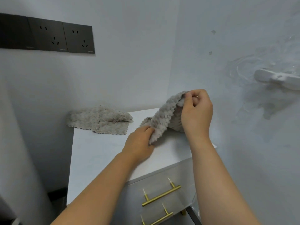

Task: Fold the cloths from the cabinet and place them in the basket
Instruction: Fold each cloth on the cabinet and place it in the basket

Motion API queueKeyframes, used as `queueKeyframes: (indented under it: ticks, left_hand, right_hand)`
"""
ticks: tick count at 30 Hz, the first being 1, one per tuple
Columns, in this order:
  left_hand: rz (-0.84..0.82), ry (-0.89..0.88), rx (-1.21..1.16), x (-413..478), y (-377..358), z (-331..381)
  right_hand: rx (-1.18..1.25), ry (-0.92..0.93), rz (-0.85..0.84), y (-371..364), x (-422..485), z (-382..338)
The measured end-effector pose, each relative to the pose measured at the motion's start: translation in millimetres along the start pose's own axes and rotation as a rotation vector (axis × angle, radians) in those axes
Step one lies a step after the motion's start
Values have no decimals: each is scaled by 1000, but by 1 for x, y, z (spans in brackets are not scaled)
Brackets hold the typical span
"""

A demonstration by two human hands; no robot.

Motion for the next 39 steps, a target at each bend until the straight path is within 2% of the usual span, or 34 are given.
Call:
queueKeyframes:
  ticks: [2, 5, 7, 12, 15, 16, 17, 18, 19, 20, 22, 23, 25, 26, 27, 29, 31, 34, 36, 37, 39]
  left_hand:
    - [73, 164, -176, -3, 4, -7]
    - [27, 288, -563, -2, 16, -9]
    - [-30, 297, -823, 0, 32, -2]
    - [-248, 146, -1321, -5, 68, 25]
    - [-312, 154, -1636, -15, 83, 28]
    - [-261, 201, -1716, -17, 84, 22]
    - [-118, 255, -1727, -16, 85, 12]
    - [50, 311, -1667, -15, 90, 2]
    - [131, 319, -1572, -10, 92, -4]
    - [116, 332, -1566, -8, 92, -2]
    - [-26, 427, -1479, -1, 80, 0]
    - [33, 534, -1331, 2, 74, -12]
    - [216, 564, -682, 7, 73, -34]
    - [235, 516, -352, 8, 71, -38]
    - [242, 436, -131, 9, 68, -34]
    - [202, 264, 52, 11, 58, -20]
    - [-5, 169, 114, 14, 42, -8]
    - [-463, 122, 220, 6, 6, -2]
    - [-597, 124, 271, 2, -4, -6]
    - [-618, 130, 278, 1, -7, -9]
    - [-601, 136, 253, 0, -11, -15]
  right_hand:
    - [12, 8, 52, 11, 0, -2]
    - [-150, 76, 128, 26, 1, 3]
    - [-174, 68, 125, 33, 3, 7]
    - [-73, -69, 94, 52, 24, 7]
    - [186, -259, -2, 54, 38, 9]
    - [321, -373, -56, 53, 39, 10]
    - [426, -482, -105, 50, 38, 14]
    - [467, -561, -142, 47, 35, 18]
    - [458, -603, -145, 44, 34, 25]
    - [419, -613, -90, 43, 33, 37]
    - [225, -530, 101, 44, 32, 60]
    - [102, -483, 202, 46, 28, 68]
    - [-1, -439, 274, 42, 15, 85]
    - [-1, -427, 212, 35, 8, 92]
    - [-47, -398, 121, 27, 3, 98]
    - [-233, -305, -74, 13, -4, 102]
    - [-383, -192, -297, -2, -9, 99]
    - [-591, -117, -854, -29, -34, 99]
    - [-739, -147, -1161, -39, -54, 109]
    - [-793, -162, -1215, -40, -58, 114]
    - [-855, -152, -1201, -42, -59, 123]
Point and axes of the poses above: each hand's wrist, its own x-axis towards the middle knuckle, its own y-axis out of the back of the hand, z = x × y, the point moved 5 cm from there along x, towards the middle knuckle, and after that the axes turned 2 degrees about y, right-handed, at the moved point
